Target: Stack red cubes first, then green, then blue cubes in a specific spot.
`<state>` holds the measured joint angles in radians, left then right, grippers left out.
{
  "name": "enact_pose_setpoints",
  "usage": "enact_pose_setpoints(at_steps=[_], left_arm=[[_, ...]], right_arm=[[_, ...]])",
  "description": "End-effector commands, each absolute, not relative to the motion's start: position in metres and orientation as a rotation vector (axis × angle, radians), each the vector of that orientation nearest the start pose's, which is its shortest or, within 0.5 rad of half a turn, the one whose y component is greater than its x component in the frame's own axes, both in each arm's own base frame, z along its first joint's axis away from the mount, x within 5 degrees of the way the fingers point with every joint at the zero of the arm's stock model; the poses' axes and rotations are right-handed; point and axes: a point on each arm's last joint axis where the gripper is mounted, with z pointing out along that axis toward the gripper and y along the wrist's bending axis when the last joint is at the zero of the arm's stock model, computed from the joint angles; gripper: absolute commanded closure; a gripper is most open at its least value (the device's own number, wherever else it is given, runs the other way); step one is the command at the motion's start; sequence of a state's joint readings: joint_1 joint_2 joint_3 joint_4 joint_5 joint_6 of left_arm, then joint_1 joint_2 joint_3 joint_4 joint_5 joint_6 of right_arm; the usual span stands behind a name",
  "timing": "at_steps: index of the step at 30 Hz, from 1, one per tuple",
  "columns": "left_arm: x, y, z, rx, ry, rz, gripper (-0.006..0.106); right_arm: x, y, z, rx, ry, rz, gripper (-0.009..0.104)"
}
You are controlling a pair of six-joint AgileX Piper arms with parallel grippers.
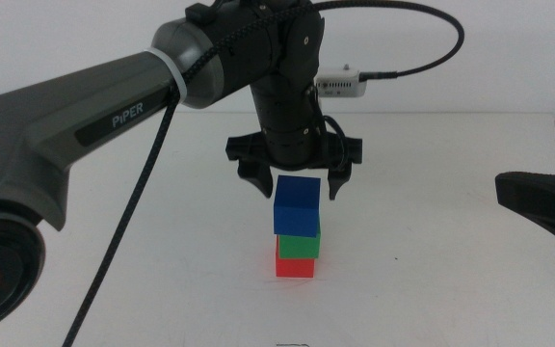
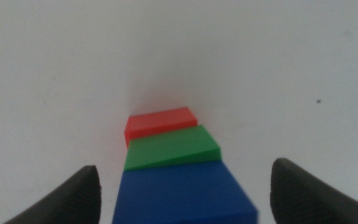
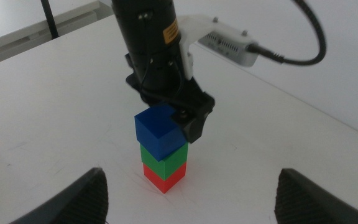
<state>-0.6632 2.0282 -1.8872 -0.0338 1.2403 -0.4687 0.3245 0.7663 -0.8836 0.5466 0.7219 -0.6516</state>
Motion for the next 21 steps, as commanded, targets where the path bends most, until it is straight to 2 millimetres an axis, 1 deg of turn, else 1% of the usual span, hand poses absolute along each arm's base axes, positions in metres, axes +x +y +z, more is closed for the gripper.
enact_pose_setpoints(at_steps=[1,4,7,9,12,17,21], left_arm=[[0.333,-0.265,0.323,0.303,2.805,-0.321,0.007],[0.330,-0.258,0.346,0.342,2.747,-0.302,0.007],[0.322,-0.245,0.376,0.346,2.669,-0.258,0.007],[0.313,-0.233,0.399,0.340,2.597,-0.237,0.007],[0.296,-0.211,0.434,0.326,2.482,-0.195,0.007],[0.265,-0.174,0.483,0.349,2.306,-0.111,0.007],[0.232,-0.148,0.516,0.453,2.180,-0.094,0.007]], right_arm=[[0.126,0.074,0.395,-0.706,1.791,0.412,0.013],[0.126,0.074,0.395,-0.706,1.791,0.412,0.013],[0.126,0.074,0.395,-0.706,1.791,0.412,0.013],[0.126,0.074,0.395,-0.706,1.792,0.412,0.013],[0.126,0.074,0.395,-0.706,1.792,0.412,0.013],[0.126,0.074,0.395,-0.706,1.792,0.412,0.013],[0.126,0.074,0.395,-0.706,1.792,0.412,0.013]])
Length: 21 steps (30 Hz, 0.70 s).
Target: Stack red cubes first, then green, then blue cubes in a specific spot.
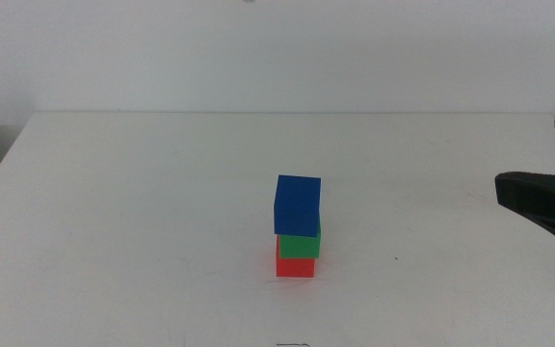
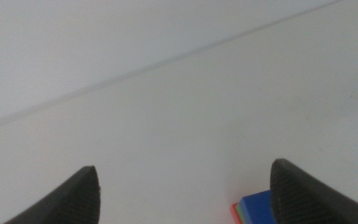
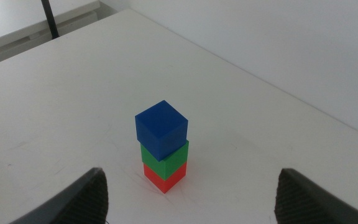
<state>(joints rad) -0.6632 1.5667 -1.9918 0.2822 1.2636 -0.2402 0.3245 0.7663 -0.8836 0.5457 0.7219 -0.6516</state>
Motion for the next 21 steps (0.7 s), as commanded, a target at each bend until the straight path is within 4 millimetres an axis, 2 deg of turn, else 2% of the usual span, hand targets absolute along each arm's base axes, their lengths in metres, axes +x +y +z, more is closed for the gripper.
enact_pose_setpoints(at_steps=[1,3,6,10,12,16,21], left_arm=[[0.225,-0.143,0.521,0.477,2.155,-0.087,0.007],[0.211,-0.129,0.533,0.492,2.107,-0.075,0.007],[0.195,-0.100,0.539,0.417,2.096,-0.071,0.007],[0.175,-0.060,0.530,0.337,2.107,-0.087,0.007],[0.165,-0.042,0.524,0.327,2.060,-0.070,0.007],[0.150,-0.021,0.515,0.246,1.978,-0.046,0.007],[0.130,-0.011,0.511,0.184,1.949,-0.021,0.007]], right_arm=[[0.126,0.074,0.395,-0.706,1.792,0.412,0.013],[0.126,0.074,0.395,-0.706,1.792,0.412,0.013],[0.126,0.074,0.395,-0.706,1.792,0.412,0.013],[0.126,0.074,0.395,-0.706,1.792,0.412,0.013],[0.126,0.074,0.395,-0.706,1.792,0.412,0.013],[0.126,0.074,0.395,-0.706,1.792,0.412,0.013],[0.126,0.074,0.395,-0.706,1.792,0.412,0.013]])
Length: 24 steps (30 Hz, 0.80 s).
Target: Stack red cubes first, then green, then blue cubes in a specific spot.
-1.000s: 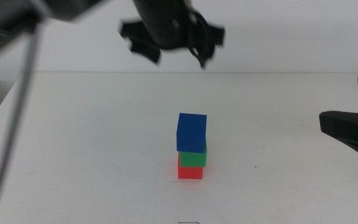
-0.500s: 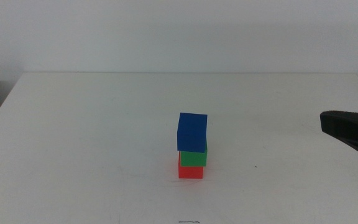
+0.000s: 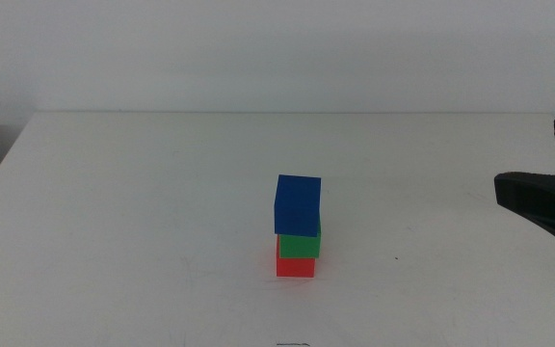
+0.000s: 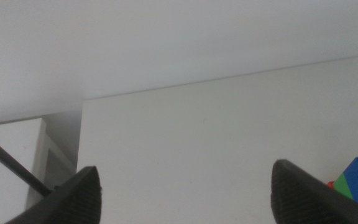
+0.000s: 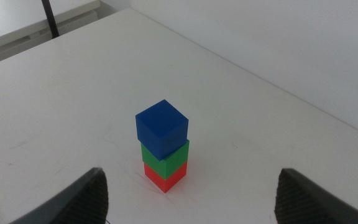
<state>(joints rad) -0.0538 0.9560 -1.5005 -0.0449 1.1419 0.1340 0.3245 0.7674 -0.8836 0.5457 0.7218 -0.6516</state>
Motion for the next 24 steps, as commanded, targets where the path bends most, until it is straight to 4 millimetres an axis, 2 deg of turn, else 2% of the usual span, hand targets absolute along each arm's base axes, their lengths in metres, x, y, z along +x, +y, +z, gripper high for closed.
enact_pose_setpoints(at_steps=[1,6,16,19,24], left_arm=[[0.127,-0.011,0.512,0.184,1.941,-0.022,0.007],[0.117,-0.013,0.517,0.179,1.893,-0.052,0.007],[0.117,-0.011,0.516,0.177,1.898,-0.026,0.007],[0.112,-0.011,0.516,0.175,1.877,-0.026,0.007],[0.103,-0.015,0.506,0.157,1.775,-0.104,0.007]], right_arm=[[0.126,0.074,0.395,-0.706,1.792,0.412,0.013],[0.126,0.074,0.395,-0.706,1.792,0.412,0.013],[0.126,0.074,0.395,-0.706,1.792,0.412,0.013],[0.126,0.074,0.395,-0.706,1.792,0.412,0.013],[0.126,0.074,0.395,-0.706,1.792,0.412,0.013]])
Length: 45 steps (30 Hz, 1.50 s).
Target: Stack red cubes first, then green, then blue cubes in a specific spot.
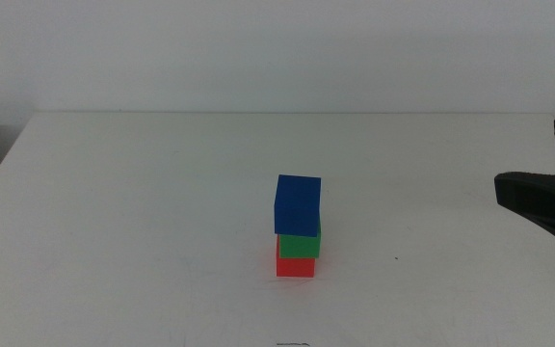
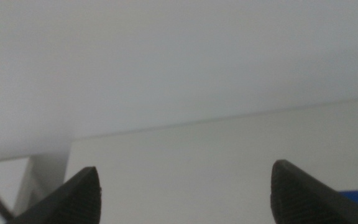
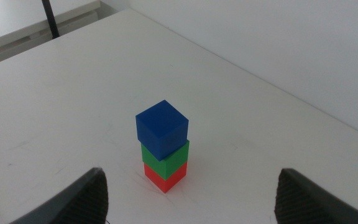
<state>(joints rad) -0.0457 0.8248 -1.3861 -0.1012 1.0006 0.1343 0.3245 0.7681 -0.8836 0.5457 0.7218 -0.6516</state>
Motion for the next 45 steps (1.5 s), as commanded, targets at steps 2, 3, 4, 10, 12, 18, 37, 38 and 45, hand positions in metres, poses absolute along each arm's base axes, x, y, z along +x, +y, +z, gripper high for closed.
enact_pose_setpoints(at_steps=[2,3,4,10,12,18,37,38,45], left_arm=[[0.103,-0.015,0.495,0.145,1.747,-0.110,0.007],[0.102,-0.014,0.489,0.140,1.735,-0.107,0.007],[0.099,-0.014,0.484,0.136,1.724,-0.106,0.007],[0.091,-0.012,0.438,0.118,1.728,-0.102,0.007],[0.086,-0.012,0.420,0.110,1.716,-0.100,0.007],[0.073,-0.008,0.368,0.074,1.605,-0.085,0.007],[0.054,-0.004,0.218,0.058,1.583,-0.042,0.007],[0.054,-0.004,0.216,0.058,1.586,-0.042,0.007],[0.054,-0.004,0.215,0.058,1.586,-0.042,0.007]], right_arm=[[0.126,0.074,0.395,-0.706,1.792,0.412,0.013],[0.126,0.074,0.395,-0.706,1.792,0.412,0.013],[0.126,0.073,0.395,-0.703,1.793,0.408,0.013],[0.125,0.064,0.395,-0.686,1.785,0.316,0.013],[0.122,0.057,0.391,-0.680,1.761,0.223,0.013],[0.116,0.033,0.366,-0.573,1.562,-0.092,0.013],[0.052,0.001,0.232,-0.318,1.532,-0.335,0.013],[0.051,0.001,0.231,-0.316,1.526,-0.334,0.013],[0.050,0.002,0.232,-0.295,1.516,-0.311,0.013]])
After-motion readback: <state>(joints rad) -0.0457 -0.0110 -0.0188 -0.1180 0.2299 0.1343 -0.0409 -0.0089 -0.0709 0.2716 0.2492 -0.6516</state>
